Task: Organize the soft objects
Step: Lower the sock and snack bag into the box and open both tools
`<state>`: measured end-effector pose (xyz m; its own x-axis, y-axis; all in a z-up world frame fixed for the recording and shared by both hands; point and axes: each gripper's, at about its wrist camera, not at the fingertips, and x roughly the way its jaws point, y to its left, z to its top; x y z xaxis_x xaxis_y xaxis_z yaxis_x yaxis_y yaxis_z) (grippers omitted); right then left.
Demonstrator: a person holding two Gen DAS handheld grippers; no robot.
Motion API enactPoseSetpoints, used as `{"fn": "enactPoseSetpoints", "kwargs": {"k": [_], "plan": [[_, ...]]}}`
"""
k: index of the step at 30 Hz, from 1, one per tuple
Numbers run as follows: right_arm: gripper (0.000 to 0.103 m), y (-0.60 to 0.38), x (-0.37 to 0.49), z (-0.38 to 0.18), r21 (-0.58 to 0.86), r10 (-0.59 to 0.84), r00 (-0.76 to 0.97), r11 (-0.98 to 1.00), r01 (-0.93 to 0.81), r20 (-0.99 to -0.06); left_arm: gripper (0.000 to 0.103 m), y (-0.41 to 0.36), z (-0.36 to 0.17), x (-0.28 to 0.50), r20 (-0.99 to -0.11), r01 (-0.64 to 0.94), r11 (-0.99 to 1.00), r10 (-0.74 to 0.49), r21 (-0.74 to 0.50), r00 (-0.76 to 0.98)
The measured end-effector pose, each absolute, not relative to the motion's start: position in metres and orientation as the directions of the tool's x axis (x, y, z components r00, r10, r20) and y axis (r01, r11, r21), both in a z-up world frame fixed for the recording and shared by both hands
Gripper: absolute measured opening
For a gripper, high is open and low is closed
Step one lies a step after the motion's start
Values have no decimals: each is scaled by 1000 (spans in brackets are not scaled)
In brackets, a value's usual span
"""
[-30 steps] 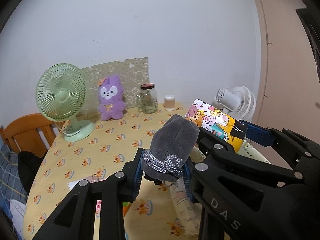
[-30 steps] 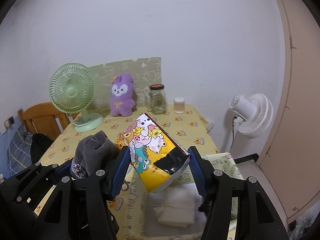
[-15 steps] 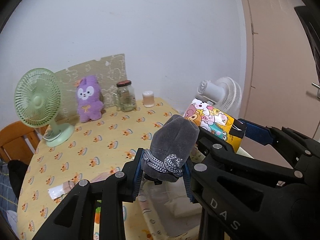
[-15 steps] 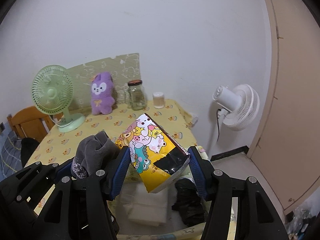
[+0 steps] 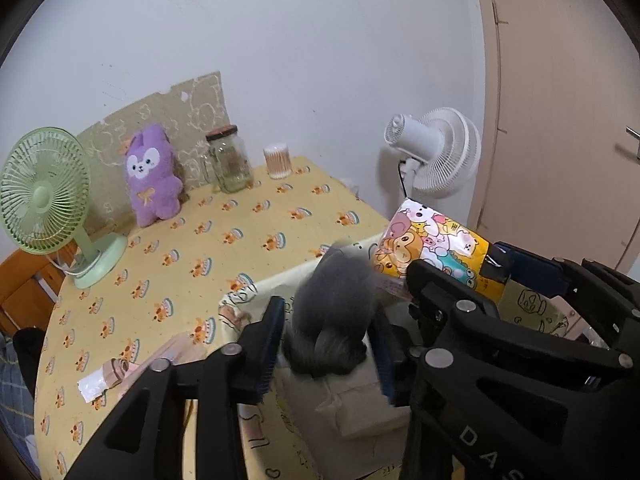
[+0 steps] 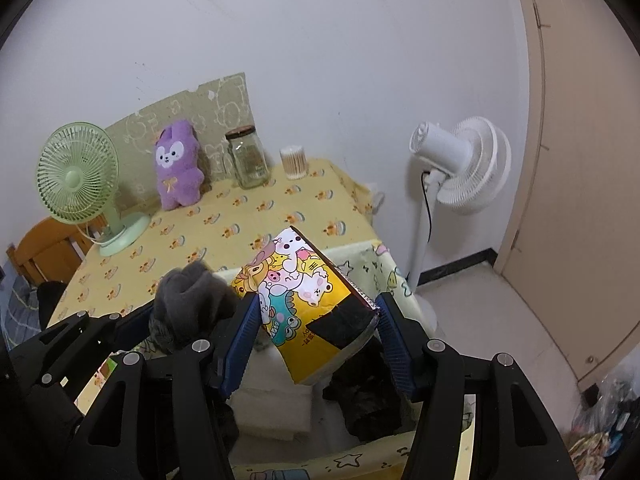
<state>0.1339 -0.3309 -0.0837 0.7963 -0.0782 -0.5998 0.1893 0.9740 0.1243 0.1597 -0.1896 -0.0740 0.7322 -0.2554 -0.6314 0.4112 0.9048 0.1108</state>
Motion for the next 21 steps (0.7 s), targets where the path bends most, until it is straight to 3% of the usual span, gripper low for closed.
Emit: {"fn": "enactPoseSetpoints", "kwargs": {"k": [1, 2, 12, 14, 18, 21], "plan": [[61, -332, 134, -85, 130, -73, 794, 974, 188, -604, 67, -190, -75, 161, -635, 411, 905, -253, 112, 730], [61, -332, 135, -86, 135, -67, 792, 973, 185, -607, 70, -190, -75, 161, -638, 410, 905, -249, 114, 729], [65, -331, 136, -89, 154, -52, 779, 970, 188, -625, 87, -190, -76, 161, -650, 426, 898, -257, 114, 715], [70, -330, 135, -88, 145, -62, 779, 970, 193, -624, 89, -189, -75, 159, -649, 425, 898, -255, 117, 717], [92, -328, 131, -85, 138, -91, 785, 966, 220, -613, 92, -187, -72, 156, -641, 422, 899, -258, 114, 722], [94, -327, 129, -83, 151, -90, 784, 962, 228, -615, 92, -183, -68, 153, -634, 421, 901, -266, 105, 727]]}}
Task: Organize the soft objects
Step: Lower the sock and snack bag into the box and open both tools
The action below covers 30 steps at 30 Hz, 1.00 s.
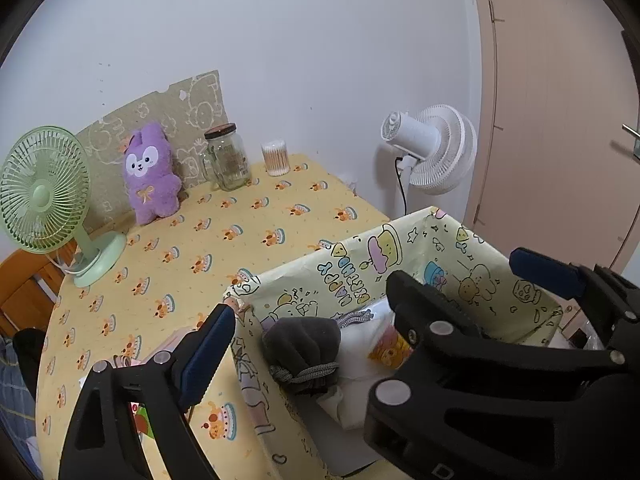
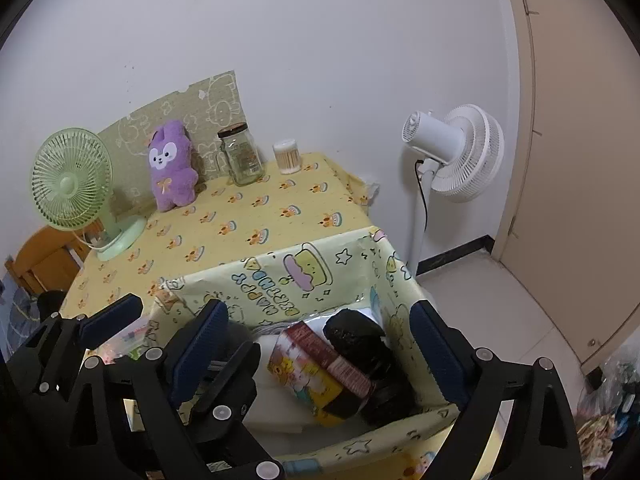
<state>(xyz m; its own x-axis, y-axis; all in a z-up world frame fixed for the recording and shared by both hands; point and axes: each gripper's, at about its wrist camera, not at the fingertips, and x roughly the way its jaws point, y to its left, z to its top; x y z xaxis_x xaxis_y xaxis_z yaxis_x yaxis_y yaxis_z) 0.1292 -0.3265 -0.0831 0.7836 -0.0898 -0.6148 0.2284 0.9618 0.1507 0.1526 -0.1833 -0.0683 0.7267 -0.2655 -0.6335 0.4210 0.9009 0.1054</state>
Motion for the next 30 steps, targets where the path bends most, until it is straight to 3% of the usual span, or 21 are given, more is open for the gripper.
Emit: {"fn": "enactPoseSetpoints", "kwargs": {"k": [12, 30], "plan": [[103, -304, 113, -61, 134, -102, 812, 967, 217, -575, 100, -160, -47, 133, -582, 400, 913, -281, 83, 763], [103, -256, 82, -29, 81, -94, 864, 985, 154, -495, 101, -115, -21, 100, -521, 359, 930, -272, 72, 809]]}}
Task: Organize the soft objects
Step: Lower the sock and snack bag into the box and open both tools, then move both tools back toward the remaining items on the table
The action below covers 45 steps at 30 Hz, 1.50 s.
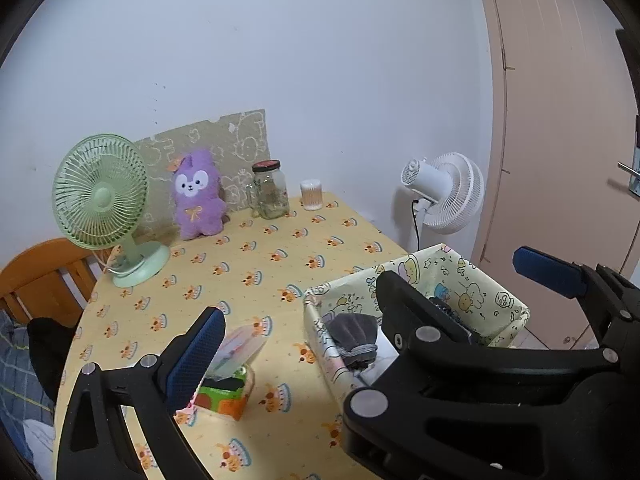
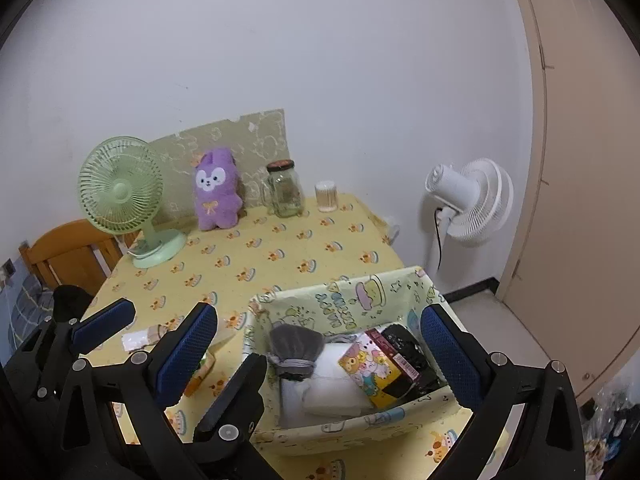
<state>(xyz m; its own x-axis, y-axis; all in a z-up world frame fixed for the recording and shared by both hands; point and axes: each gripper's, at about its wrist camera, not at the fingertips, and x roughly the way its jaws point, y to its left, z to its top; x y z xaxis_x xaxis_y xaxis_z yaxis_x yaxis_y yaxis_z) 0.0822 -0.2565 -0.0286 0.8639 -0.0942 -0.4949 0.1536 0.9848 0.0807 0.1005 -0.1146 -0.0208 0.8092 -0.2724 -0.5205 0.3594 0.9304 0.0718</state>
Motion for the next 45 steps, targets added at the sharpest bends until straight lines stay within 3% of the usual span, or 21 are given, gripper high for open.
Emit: {"fn": "enactPoseSetpoints", "kwargs": {"k": [23, 45], "plan": [[103, -192, 64, -29, 20, -42, 884, 998, 58, -465, 103, -52, -28, 77, -497, 296, 955, -242, 32, 833], [103, -135, 95, -74, 17, 50, 846, 999, -49, -531, 103, 3, -70, 95, -569, 203, 979, -148, 34, 809]]}}
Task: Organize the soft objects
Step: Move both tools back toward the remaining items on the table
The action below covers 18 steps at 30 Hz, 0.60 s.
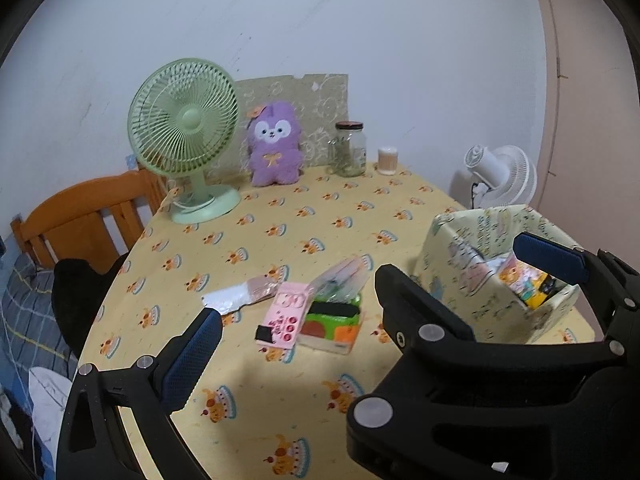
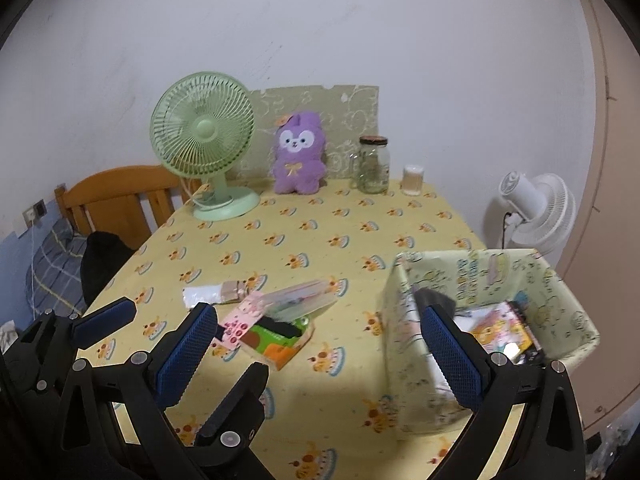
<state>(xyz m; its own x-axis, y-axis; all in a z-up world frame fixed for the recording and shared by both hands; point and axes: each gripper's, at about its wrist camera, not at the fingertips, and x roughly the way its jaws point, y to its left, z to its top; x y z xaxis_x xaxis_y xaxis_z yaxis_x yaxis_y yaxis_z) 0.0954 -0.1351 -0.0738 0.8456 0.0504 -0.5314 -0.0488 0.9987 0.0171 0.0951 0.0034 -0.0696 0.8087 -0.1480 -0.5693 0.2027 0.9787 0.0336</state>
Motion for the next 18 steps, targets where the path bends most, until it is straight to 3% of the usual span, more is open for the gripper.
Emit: {"fn": "enactPoseSetpoints", "kwargs": {"k": [18], "plan": [[97, -100, 135, -111, 5, 91, 790, 994, -111, -607, 99, 37, -108, 125, -632, 143, 990, -101, 16, 768]]}}
